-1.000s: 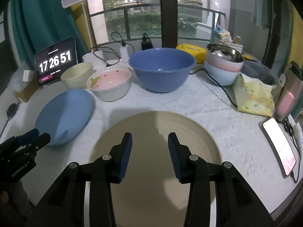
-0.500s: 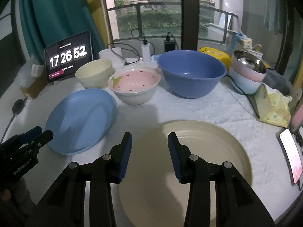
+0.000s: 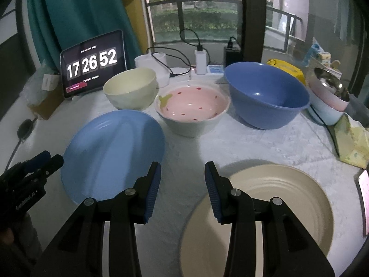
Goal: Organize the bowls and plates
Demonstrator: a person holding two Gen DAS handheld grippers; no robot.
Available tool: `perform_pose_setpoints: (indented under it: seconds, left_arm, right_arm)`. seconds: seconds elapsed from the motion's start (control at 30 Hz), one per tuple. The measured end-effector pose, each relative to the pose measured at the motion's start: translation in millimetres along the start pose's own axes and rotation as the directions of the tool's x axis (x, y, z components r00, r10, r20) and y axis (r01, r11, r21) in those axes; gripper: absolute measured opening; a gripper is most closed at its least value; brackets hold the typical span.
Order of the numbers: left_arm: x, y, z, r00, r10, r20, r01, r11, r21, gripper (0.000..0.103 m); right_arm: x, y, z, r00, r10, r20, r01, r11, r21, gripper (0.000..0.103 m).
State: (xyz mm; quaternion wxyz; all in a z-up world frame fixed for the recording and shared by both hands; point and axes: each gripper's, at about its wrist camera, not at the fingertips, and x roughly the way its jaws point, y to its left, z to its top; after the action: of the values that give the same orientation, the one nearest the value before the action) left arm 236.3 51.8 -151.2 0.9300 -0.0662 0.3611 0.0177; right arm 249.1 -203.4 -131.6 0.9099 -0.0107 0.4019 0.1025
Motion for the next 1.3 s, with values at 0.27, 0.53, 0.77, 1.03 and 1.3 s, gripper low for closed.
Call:
perform_pose_setpoints:
  seconds: [0.27,0.53,0.77,1.03,1.3]
  left_arm:
    - [20,17,3,1.000,0.006,-0.024,-0.006,1.000,-0.023,0.050]
    - [36,19,6,0.999,-0.009,-0.041,0.008,1.000,-0.026,0.061]
    - [53,14,9,0.996,0.011,-0.083,-0.010,1.000,0.013,0.061]
    - [63,12,8,0.991,0.027,-0.129,-0.025,1.000,0.019,0.060]
    - [61,7,8,0.992,0.019,-0.126,-0.014,0.999,0.040,0.031]
  right_arm:
    - [24,13,4,0.999,0.022,-0.035,-0.023,1.000,-0.003,0.042]
    - [47,19,6,0.997,0.017,-0.081,-0.016,1.000,0.005,0.042]
    - [61,18,7,0.992,0.029,-0.124,-0.024,0.999,0.039,0.042]
    - [73,27,3,0.986,0.028,-0.163,-0.023,0.999,0.034,0.041]
    - [71,35,0,0.989,0.029,-0.148,-0.029,1.000,0.001,0.027]
